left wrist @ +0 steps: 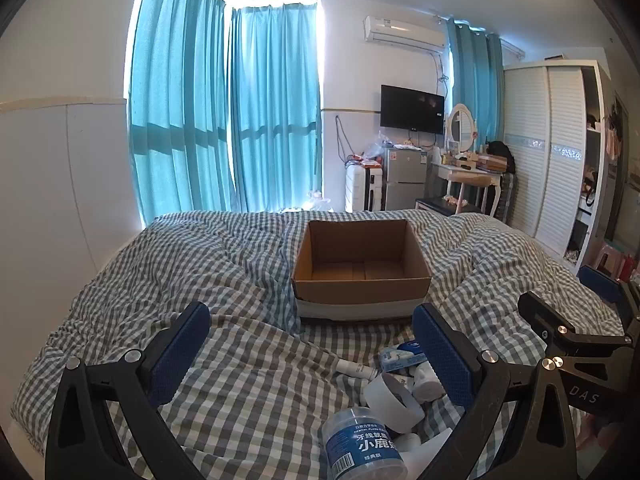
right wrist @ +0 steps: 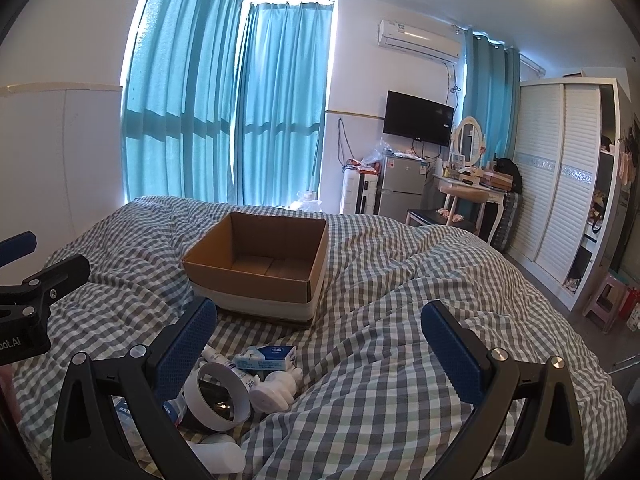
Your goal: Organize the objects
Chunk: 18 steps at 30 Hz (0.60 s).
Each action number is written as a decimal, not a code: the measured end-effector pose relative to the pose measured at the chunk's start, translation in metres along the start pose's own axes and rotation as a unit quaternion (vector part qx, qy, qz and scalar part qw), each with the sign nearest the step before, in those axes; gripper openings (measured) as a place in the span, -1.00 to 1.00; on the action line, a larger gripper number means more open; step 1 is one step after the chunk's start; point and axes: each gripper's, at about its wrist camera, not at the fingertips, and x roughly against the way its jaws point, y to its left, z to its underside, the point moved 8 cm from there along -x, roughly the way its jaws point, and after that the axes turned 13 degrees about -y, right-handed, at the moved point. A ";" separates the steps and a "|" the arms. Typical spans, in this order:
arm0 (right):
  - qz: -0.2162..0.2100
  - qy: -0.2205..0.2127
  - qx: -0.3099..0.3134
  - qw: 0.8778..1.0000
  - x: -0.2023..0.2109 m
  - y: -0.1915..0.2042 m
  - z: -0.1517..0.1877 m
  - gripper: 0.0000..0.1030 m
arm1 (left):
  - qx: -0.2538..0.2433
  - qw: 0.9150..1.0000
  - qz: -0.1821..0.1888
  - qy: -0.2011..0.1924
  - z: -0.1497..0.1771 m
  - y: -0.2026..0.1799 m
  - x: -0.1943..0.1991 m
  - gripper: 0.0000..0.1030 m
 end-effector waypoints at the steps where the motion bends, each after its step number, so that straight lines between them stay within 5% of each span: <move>1: -0.001 0.000 0.000 1.000 0.000 0.000 0.000 1.00 | 0.000 1.000 0.000 0.000 0.000 0.000 0.000 1.00; 18: -0.007 -0.006 -0.002 1.000 0.003 0.002 -0.004 1.00 | 0.001 1.000 -0.001 0.006 0.001 0.001 0.001 1.00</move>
